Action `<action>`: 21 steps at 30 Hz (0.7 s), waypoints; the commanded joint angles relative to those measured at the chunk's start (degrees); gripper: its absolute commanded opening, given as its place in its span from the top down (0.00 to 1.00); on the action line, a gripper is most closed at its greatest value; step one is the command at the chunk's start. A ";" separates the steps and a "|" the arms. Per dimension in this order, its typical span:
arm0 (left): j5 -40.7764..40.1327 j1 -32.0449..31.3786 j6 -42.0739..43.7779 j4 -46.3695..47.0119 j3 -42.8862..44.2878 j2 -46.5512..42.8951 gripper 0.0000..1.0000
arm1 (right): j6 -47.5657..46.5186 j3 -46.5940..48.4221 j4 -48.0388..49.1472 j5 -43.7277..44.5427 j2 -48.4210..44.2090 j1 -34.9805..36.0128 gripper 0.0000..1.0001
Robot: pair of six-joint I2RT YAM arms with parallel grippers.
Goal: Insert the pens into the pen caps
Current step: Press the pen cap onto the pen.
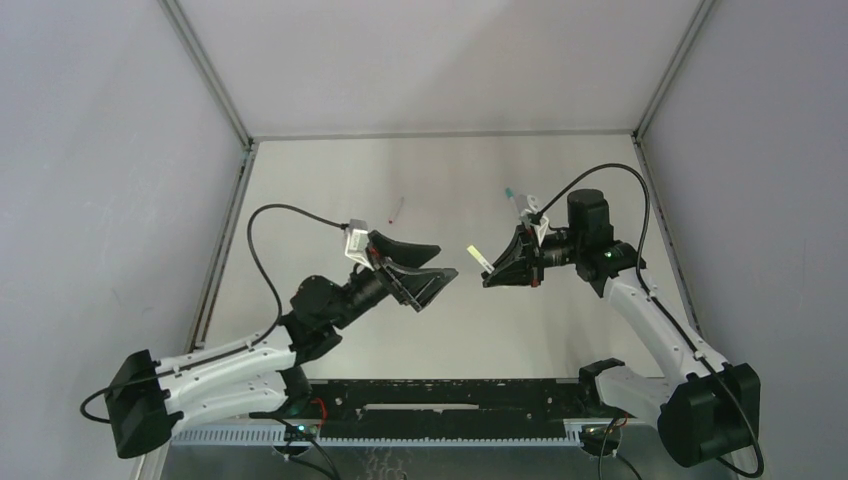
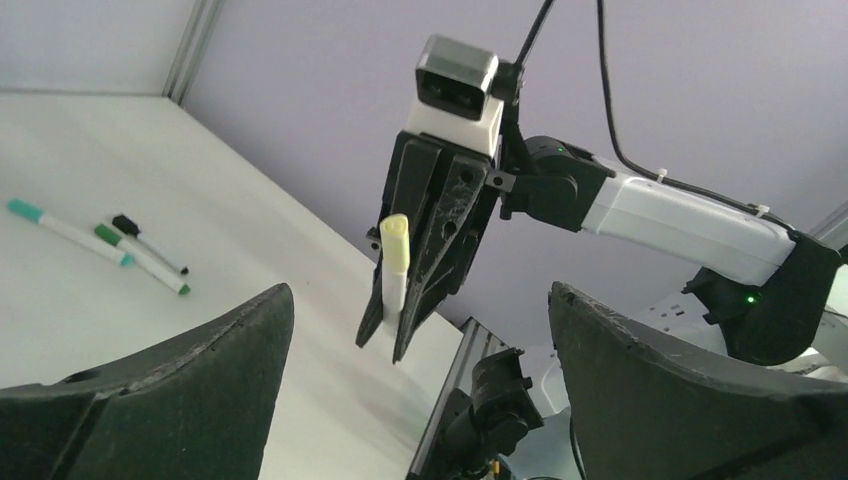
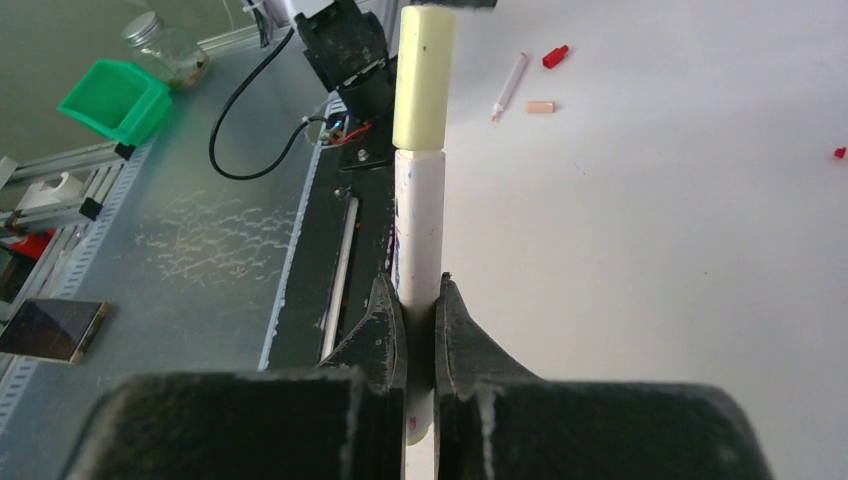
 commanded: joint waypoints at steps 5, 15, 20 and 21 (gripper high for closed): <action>5.52 4.48 -0.08 0.94 5.06 1.31 0.06 | -4.35 2.61 -2.99 -2.86 0.14 -0.27 1.00; 7.20 4.50 -4.53 7.71 10.35 10.15 0.24 | -4.15 2.61 -2.91 -2.74 0.27 -0.19 1.00; 8.39 4.46 -6.80 10.46 11.24 13.26 0.34 | -3.59 2.61 -2.60 -2.41 0.25 -0.28 1.00; 8.42 4.43 -7.12 10.74 11.28 13.76 0.35 | -3.47 2.61 -2.53 -2.38 0.27 -0.28 1.00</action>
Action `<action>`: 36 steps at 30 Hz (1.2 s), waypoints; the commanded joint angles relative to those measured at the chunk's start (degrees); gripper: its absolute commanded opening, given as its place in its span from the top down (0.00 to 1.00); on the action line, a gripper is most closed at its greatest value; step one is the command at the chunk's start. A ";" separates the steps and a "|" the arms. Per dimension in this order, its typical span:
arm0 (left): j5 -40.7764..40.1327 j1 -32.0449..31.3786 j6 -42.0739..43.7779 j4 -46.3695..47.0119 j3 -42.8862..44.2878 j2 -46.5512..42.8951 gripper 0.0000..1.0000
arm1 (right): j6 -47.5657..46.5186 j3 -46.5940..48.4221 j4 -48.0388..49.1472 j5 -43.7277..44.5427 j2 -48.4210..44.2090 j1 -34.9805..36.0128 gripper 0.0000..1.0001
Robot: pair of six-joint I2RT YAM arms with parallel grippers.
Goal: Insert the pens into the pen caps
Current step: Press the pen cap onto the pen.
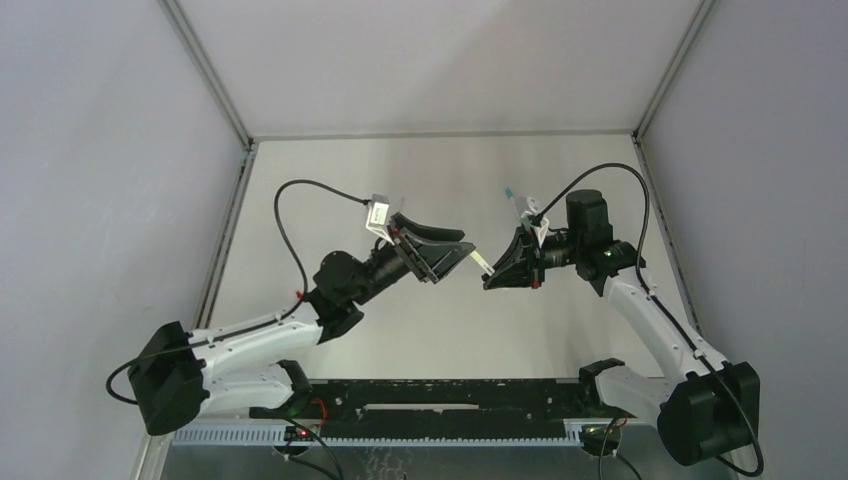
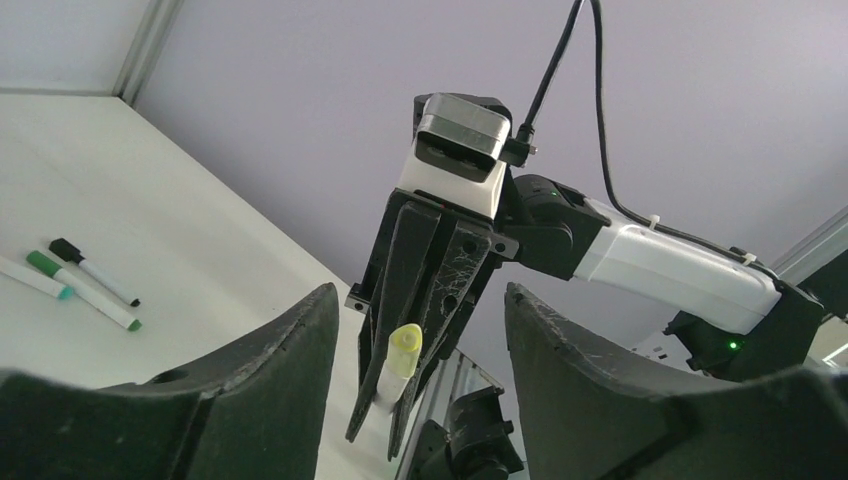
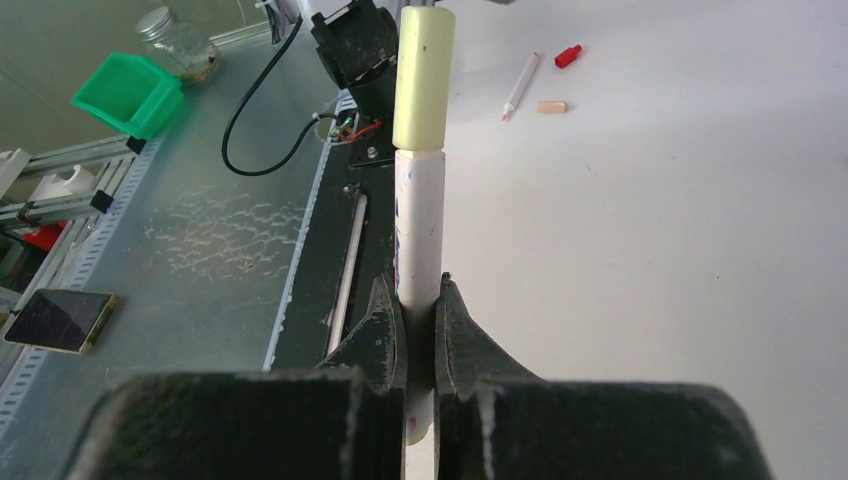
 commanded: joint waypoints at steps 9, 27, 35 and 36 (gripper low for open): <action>1.87 -0.16 -3.44 7.02 3.88 4.72 0.41 | 0.74 2.08 1.23 0.19 0.42 -0.04 1.00; 1.18 -1.90 -3.27 7.75 4.86 7.58 0.52 | 3.41 2.08 2.85 1.82 0.65 0.20 1.00; 0.78 -2.01 -3.01 7.55 5.22 7.93 0.71 | 3.85 2.08 3.03 2.03 0.67 0.24 1.00; 0.81 -2.01 -3.00 7.31 5.24 7.95 0.74 | 3.91 2.08 3.11 2.03 0.61 0.25 1.00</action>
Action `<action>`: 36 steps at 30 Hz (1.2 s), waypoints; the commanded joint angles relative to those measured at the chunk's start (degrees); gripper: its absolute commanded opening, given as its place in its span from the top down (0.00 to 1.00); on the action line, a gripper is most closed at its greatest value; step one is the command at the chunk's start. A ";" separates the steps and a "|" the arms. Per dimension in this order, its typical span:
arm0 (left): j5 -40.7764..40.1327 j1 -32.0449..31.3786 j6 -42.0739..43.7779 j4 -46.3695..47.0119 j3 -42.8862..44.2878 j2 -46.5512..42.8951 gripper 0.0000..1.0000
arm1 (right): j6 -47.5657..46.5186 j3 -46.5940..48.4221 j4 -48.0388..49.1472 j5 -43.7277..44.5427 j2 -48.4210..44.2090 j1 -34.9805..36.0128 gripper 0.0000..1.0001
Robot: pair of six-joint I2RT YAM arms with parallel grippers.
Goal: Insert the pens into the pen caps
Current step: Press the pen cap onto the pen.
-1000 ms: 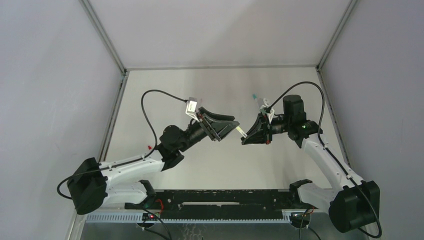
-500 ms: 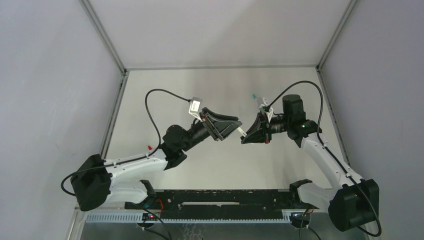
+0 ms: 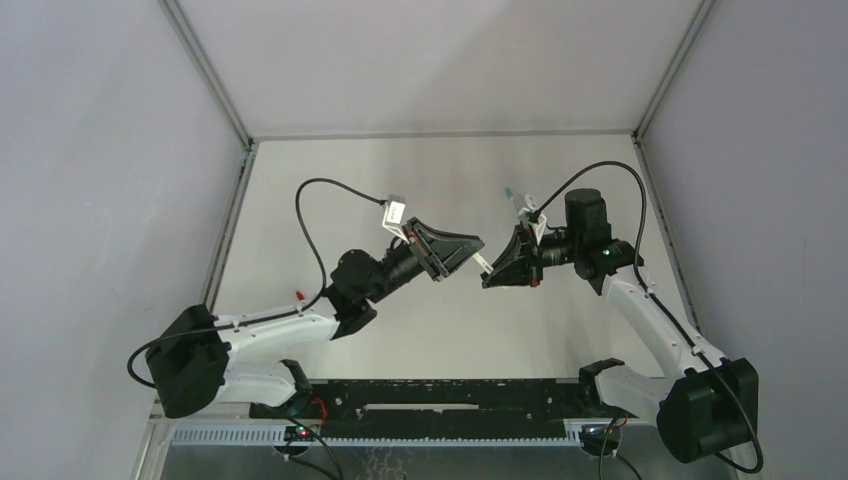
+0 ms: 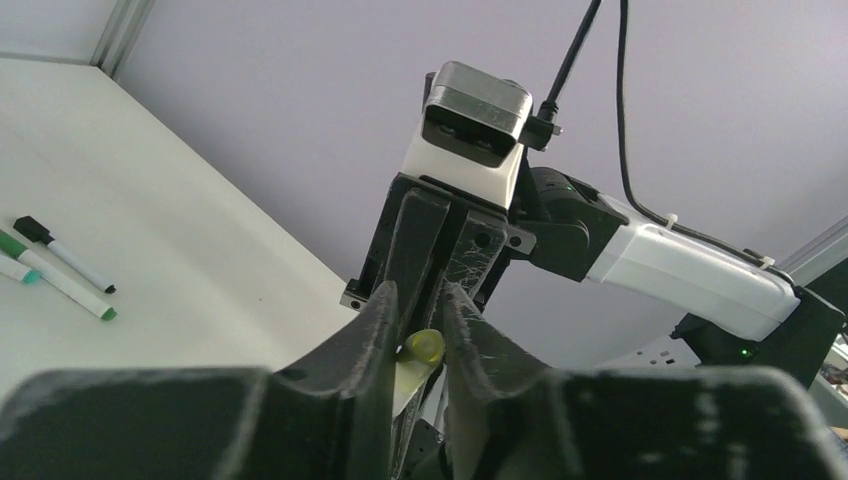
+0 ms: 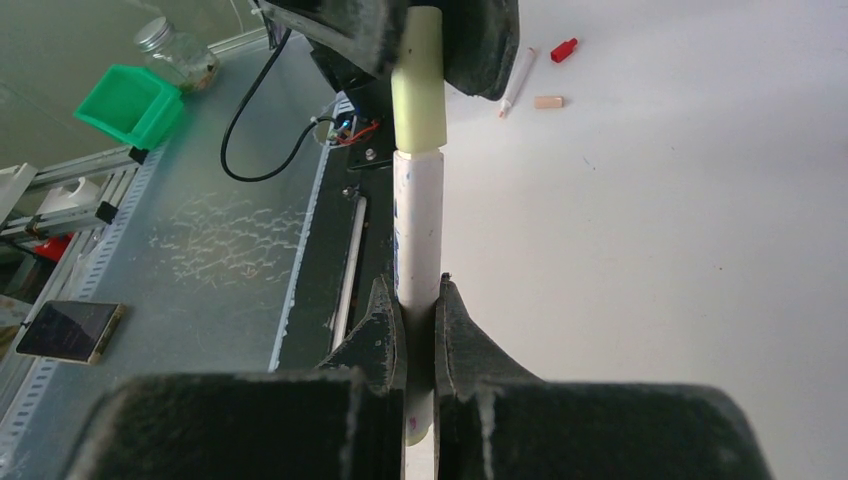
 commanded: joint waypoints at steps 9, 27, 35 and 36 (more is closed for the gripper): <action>-2.71 -2.60 -0.85 -0.32 2.00 1.06 1.00 | 3.67 2.08 3.37 3.46 -0.72 0.02 1.00; 8.11 -14.29 -9.44 6.53 -2.41 20.36 1.00 | 17.71 1.12 14.25 9.28 -6.08 -4.42 1.00; 16.11 -17.25 -16.50 8.95 -3.56 26.11 1.00 | 10.45 4.50 9.46 12.39 -6.96 -4.65 1.00; 16.72 -17.43 -17.43 9.03 -3.93 26.55 1.00 | 8.32 5.65 6.90 14.97 -6.79 -4.32 1.00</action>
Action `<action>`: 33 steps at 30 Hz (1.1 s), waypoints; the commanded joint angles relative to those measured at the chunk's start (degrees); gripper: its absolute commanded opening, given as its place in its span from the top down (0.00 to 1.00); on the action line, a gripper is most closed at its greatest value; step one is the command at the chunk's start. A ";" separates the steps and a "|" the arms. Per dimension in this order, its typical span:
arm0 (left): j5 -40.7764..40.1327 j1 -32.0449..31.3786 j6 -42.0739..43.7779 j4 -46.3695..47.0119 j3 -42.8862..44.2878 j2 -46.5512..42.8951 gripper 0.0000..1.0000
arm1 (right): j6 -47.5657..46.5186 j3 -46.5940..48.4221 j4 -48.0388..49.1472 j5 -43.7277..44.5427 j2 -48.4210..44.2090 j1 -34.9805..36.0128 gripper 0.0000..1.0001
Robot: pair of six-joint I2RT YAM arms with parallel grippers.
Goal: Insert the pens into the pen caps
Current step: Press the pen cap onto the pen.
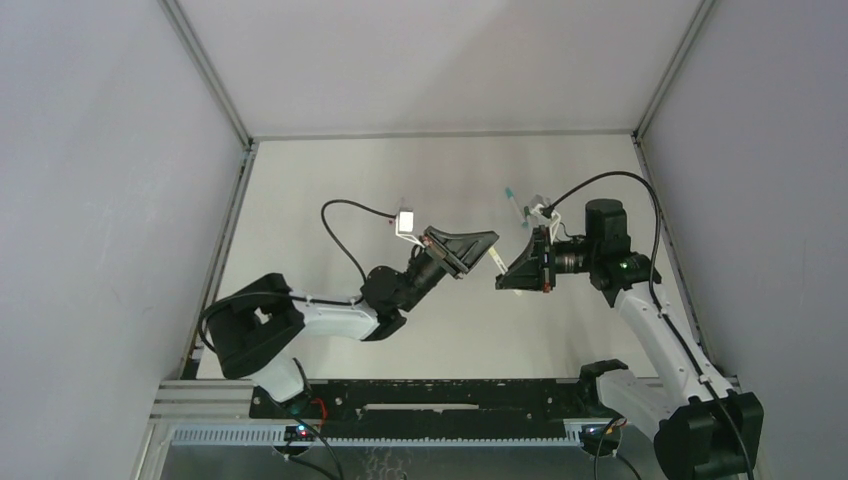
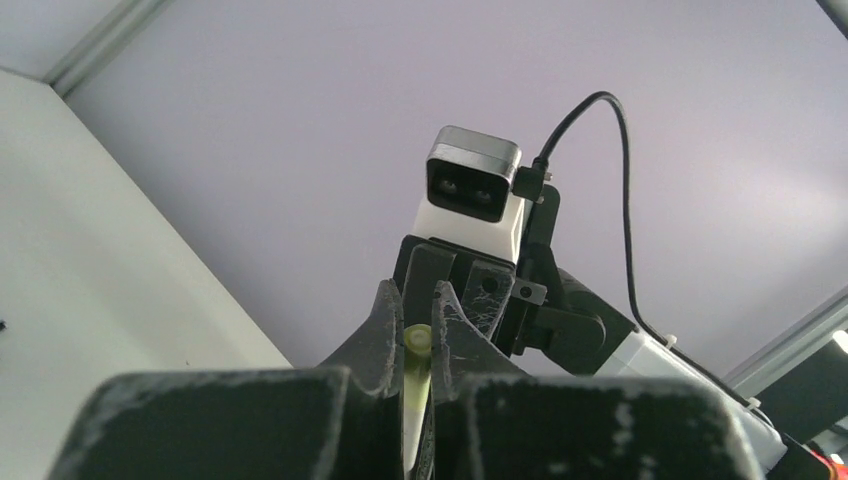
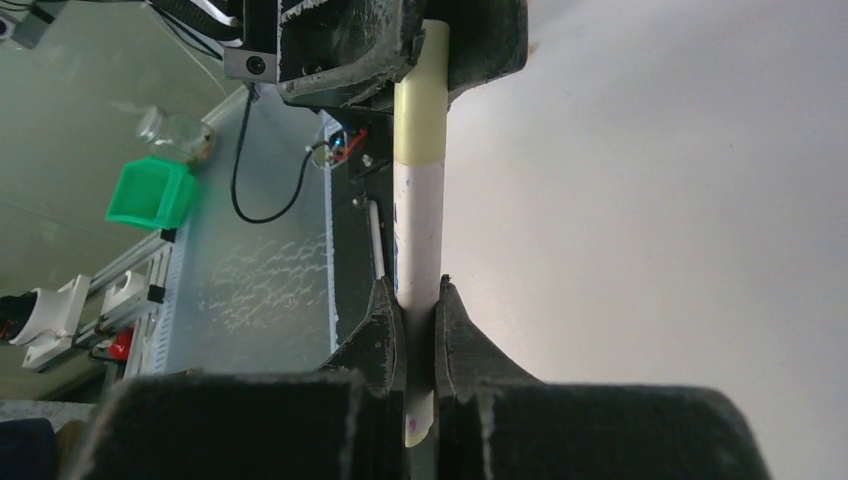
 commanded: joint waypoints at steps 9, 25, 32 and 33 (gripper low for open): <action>28.40 -12.62 -7.82 -24.55 -6.28 4.10 1.00 | -11.46 13.30 6.59 19.09 0.88 2.21 1.00; 14.71 -7.35 1.29 -19.91 -1.05 -8.43 1.00 | -23.87 6.00 -0.90 0.19 0.62 2.49 1.00; 11.29 -6.99 6.27 -21.53 -0.13 -11.02 0.95 | -27.72 5.96 -3.63 -1.62 0.93 2.31 1.00; 10.80 -6.93 6.88 -21.82 0.00 -11.60 0.94 | -27.84 6.00 -3.76 -1.76 1.14 2.31 1.00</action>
